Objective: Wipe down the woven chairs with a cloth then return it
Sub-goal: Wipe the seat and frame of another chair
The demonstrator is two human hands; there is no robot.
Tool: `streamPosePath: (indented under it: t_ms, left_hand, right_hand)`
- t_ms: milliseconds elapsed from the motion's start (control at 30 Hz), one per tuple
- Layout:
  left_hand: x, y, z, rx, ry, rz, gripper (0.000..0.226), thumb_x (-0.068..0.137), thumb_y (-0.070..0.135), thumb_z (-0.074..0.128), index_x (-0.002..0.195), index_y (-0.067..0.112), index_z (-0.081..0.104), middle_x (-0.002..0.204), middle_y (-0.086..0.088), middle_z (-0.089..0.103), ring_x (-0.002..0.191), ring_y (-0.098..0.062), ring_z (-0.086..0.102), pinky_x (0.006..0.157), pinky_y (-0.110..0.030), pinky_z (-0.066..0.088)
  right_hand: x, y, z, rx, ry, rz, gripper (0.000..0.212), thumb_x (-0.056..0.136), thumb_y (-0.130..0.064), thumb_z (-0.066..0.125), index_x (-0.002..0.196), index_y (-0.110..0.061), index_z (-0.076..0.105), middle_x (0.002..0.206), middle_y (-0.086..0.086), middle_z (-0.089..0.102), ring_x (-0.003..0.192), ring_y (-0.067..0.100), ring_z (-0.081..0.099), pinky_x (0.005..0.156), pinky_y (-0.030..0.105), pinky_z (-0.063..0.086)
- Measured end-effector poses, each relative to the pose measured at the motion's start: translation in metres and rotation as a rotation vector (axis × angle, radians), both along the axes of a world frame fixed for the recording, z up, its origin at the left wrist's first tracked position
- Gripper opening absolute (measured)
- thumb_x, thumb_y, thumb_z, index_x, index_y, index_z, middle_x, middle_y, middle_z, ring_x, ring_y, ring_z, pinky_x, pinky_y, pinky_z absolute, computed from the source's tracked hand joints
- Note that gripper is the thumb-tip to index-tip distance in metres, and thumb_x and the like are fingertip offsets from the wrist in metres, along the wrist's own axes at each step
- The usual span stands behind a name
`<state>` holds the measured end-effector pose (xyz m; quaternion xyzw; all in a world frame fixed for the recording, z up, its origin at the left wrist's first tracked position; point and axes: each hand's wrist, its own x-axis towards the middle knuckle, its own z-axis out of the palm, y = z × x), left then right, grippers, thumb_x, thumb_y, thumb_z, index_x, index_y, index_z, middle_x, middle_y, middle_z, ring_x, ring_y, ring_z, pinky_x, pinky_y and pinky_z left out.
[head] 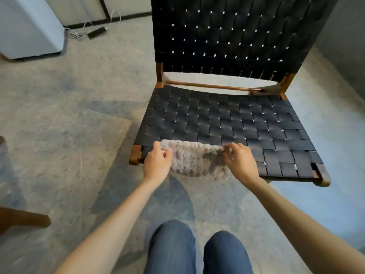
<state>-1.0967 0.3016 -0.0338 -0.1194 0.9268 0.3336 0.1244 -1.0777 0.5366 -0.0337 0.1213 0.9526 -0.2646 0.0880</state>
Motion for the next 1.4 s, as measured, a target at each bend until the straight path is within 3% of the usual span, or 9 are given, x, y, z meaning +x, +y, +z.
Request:
streamPosePath:
  t_ms: [100, 233, 433, 600, 800, 967, 1133, 1333, 1400]
  left_hand:
    - [-0.006, 0.015, -0.037, -0.029, 0.218, -0.138, 0.072, 0.091, 0.035, 0.059, 0.147, 0.019, 0.019, 0.127, 0.002, 0.058, 0.110, -0.020, 0.056, 0.091, -0.039, 0.048]
    - [-0.013, 0.030, -0.080, -0.298, 0.452, -0.563, 0.048, 0.096, 0.046, 0.035, 0.142, 0.031, 0.039, 0.146, 0.006, 0.041, 0.134, -0.017, 0.035, 0.112, -0.040, 0.026]
    - [-0.016, 0.039, -0.116, -0.440, 0.630, -0.573, 0.053, 0.097, 0.046, 0.023, 0.138, 0.025, 0.048, 0.141, 0.003, 0.050, 0.133, -0.017, 0.043, 0.113, -0.040, 0.027]
    - [-0.014, 0.040, -0.126, -0.416, 0.837, -0.490, 0.045, 0.097, 0.039, 0.032, 0.127, 0.022, 0.061, 0.130, 0.004, 0.059, 0.123, -0.015, 0.054, 0.106, -0.031, 0.034]
    - [-0.009, 0.037, -0.141, -0.393, 1.130, -0.486, 0.042, 0.100, 0.040, 0.034, 0.115, 0.022, 0.069, 0.117, 0.006, 0.067, 0.110, -0.014, 0.063, 0.084, -0.029, 0.047]
    - [-0.003, 0.024, -0.157, -0.463, 1.280, -0.578, 0.047, 0.099, 0.049, 0.037, 0.122, 0.019, 0.064, 0.122, 0.005, 0.064, 0.112, -0.017, 0.060, 0.086, -0.032, 0.037]
    - [0.014, 0.010, -0.180, -0.383, 1.404, -0.555, 0.029, 0.099, 0.021, 0.046, 0.123, 0.014, 0.060, 0.126, -0.002, 0.061, 0.121, -0.019, 0.050, 0.093, -0.036, 0.029]
    - [0.040, 0.007, -0.190, -0.306, 1.399, -0.436, 0.024, 0.099, 0.020, 0.042, 0.105, 0.017, 0.064, 0.111, -0.001, 0.061, 0.113, -0.018, 0.051, 0.087, -0.031, 0.029]
    - [0.050, -0.008, -0.212, -0.341, 1.383, -0.463, 0.016, 0.096, 0.018, 0.052, 0.108, 0.019, 0.061, 0.113, 0.001, 0.053, 0.110, -0.018, 0.048, 0.086, -0.029, 0.030]
  right_hand:
    - [-0.005, -0.004, -0.039, -0.085, 0.090, 0.131, 0.049, 0.095, -0.035, 0.056, 0.141, -0.027, 0.042, 0.148, 0.002, 0.038, 0.134, 0.024, 0.033, 0.110, 0.042, 0.031]
    - [-0.006, -0.010, -0.088, 0.196, 0.092, 0.509, 0.067, 0.089, -0.072, 0.017, 0.150, -0.044, 0.013, 0.160, -0.008, 0.014, 0.147, 0.033, 0.009, 0.118, 0.055, 0.005]
    - [-0.011, -0.004, -0.108, 0.331, 0.253, 0.609, 0.097, 0.074, -0.090, 0.023, 0.153, -0.035, 0.016, 0.159, -0.004, 0.022, 0.146, 0.028, 0.020, 0.118, 0.053, 0.016]
    - [-0.009, -0.005, -0.113, 0.373, 0.397, 0.609, 0.095, 0.076, -0.088, 0.025, 0.151, -0.030, 0.027, 0.153, 0.001, 0.036, 0.138, 0.029, 0.037, 0.115, 0.047, 0.027]
    - [0.000, -0.007, -0.126, 0.433, 0.644, 0.563, 0.076, 0.086, -0.077, 0.031, 0.140, -0.026, 0.050, 0.134, 0.002, 0.059, 0.116, 0.028, 0.058, 0.097, 0.040, 0.045]
    - [0.020, -0.010, -0.142, 0.491, 0.826, 0.509, 0.057, 0.094, -0.059, 0.038, 0.139, -0.026, 0.050, 0.132, -0.001, 0.059, 0.107, 0.028, 0.052, 0.087, 0.036, 0.036]
    - [0.043, -0.026, -0.161, 0.550, 0.983, 0.390, 0.052, 0.091, -0.038, 0.059, 0.141, -0.024, 0.049, 0.130, 0.005, 0.057, 0.098, 0.026, 0.036, 0.080, 0.037, 0.030]
    - [0.075, -0.054, -0.176, 0.526, 0.834, 0.404, 0.065, 0.092, -0.060, 0.040, 0.144, -0.020, 0.044, 0.134, 0.009, 0.043, 0.098, 0.025, 0.038, 0.079, 0.036, 0.032]
    - [0.085, -0.061, -0.187, 0.484, 0.759, 0.459, 0.057, 0.097, -0.051, 0.030, 0.143, -0.021, 0.045, 0.133, 0.009, 0.047, 0.098, 0.024, 0.037, 0.079, 0.034, 0.028]
